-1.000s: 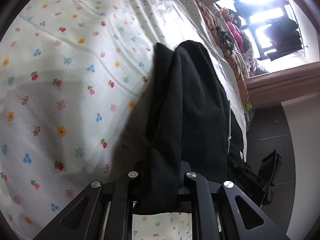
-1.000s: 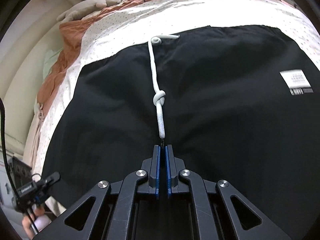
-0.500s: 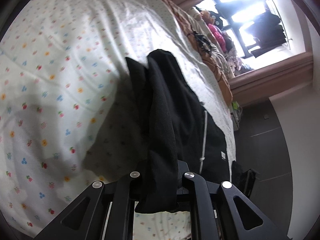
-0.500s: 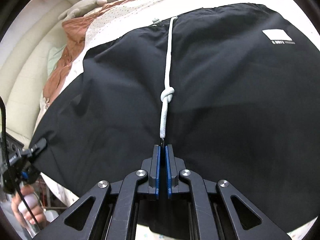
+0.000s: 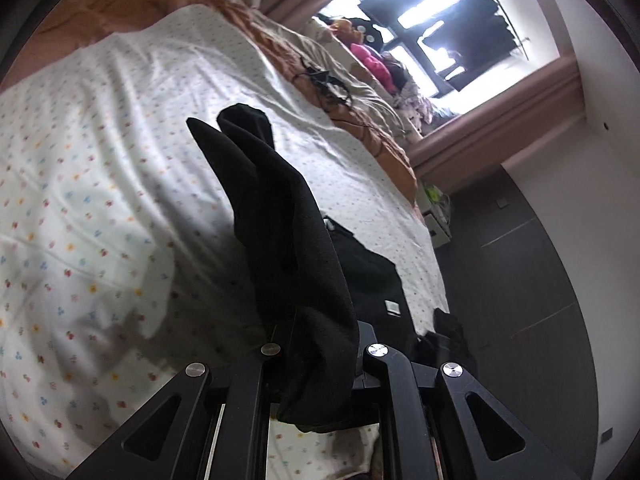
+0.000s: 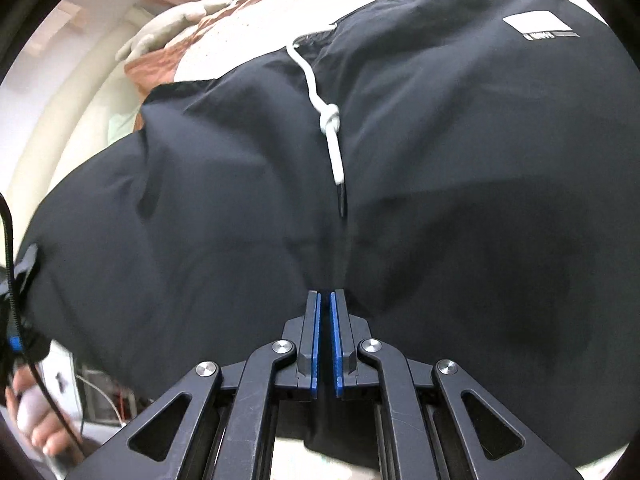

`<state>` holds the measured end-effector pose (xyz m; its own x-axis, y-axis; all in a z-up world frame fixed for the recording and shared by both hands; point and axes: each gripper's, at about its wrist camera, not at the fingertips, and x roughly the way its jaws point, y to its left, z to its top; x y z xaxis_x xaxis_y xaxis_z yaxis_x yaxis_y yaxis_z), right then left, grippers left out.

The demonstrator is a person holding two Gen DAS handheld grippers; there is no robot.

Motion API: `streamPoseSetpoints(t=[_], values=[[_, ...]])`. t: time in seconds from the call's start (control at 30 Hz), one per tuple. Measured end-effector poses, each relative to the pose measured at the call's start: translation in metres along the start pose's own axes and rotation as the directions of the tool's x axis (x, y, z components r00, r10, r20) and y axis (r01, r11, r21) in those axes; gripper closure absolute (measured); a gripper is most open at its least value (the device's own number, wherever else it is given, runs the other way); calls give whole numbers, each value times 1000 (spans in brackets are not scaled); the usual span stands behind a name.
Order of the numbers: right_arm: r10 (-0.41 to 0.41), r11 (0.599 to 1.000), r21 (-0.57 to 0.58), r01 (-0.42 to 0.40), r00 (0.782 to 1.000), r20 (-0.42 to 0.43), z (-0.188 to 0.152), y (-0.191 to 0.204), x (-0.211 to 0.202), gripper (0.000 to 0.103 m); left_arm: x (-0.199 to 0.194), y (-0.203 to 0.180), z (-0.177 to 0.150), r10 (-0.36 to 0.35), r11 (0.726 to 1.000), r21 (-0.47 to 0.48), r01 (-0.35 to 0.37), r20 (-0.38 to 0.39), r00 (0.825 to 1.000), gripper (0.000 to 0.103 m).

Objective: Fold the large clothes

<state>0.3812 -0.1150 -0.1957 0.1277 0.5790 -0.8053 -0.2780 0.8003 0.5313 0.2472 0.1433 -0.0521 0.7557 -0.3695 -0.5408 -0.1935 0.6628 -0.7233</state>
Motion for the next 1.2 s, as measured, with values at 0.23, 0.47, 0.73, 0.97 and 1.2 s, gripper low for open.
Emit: streamPoseSetpoints(t=[0.23, 0.47, 0.73, 0.97, 1.2], values=[[-2, 999, -40, 2, 1000, -9, 1, 5, 3, 97, 11, -41, 1, -14, 996, 89, 15, -14, 1000, 91], [103, 994, -28, -106, 992, -79, -31, -8, -6, 97, 46, -103, -10, -77, 976, 199, 92, -80, 994, 91], [152, 988, 37, -153, 988, 28, -50, -50, -71, 97, 105, -160, -37, -114, 945, 279, 169, -203, 972, 91], [58, 979, 179, -93, 980, 192, -59, -118, -138, 96, 162, -191, -69, -51, 928, 331, 171, -340, 939, 73], [1, 946, 308, -99, 953, 302, -59, -166, -174, 62, 160, -183, -76, -83, 919, 332, 212, -362, 928, 20]])
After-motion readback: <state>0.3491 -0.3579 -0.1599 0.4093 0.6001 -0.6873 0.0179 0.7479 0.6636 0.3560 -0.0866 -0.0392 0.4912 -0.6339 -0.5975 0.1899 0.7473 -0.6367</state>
